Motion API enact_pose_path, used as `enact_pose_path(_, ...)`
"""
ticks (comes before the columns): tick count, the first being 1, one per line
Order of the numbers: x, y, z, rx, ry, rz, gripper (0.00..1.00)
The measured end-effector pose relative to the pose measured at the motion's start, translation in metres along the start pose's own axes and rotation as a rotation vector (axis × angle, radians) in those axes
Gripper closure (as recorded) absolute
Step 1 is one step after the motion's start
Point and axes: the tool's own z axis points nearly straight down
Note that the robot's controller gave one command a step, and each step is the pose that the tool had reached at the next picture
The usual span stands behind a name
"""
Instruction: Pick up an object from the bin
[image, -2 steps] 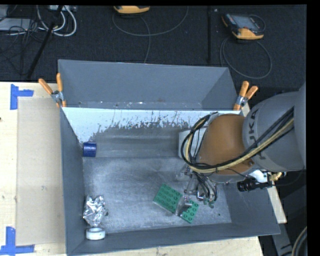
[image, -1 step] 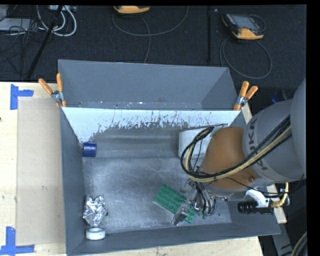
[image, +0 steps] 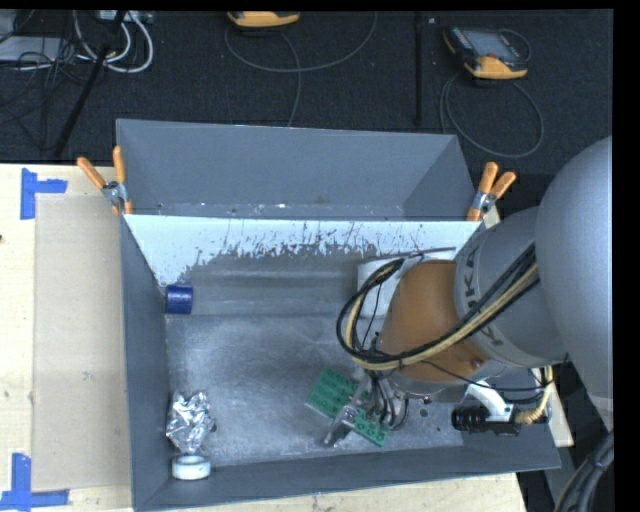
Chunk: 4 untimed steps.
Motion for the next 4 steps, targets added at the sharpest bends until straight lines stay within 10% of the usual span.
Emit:
enact_pose_path(1,0.004,-0.003,-0.001,-0.010,-0.002,0.144,0.00)
enact_pose_path(2,0.000,-0.003,-0.003,-0.014,-0.017,0.147,1.00)
enact_pose_path(4,-0.005,-0.002,-0.123,0.001,0.012,0.143,1.00)
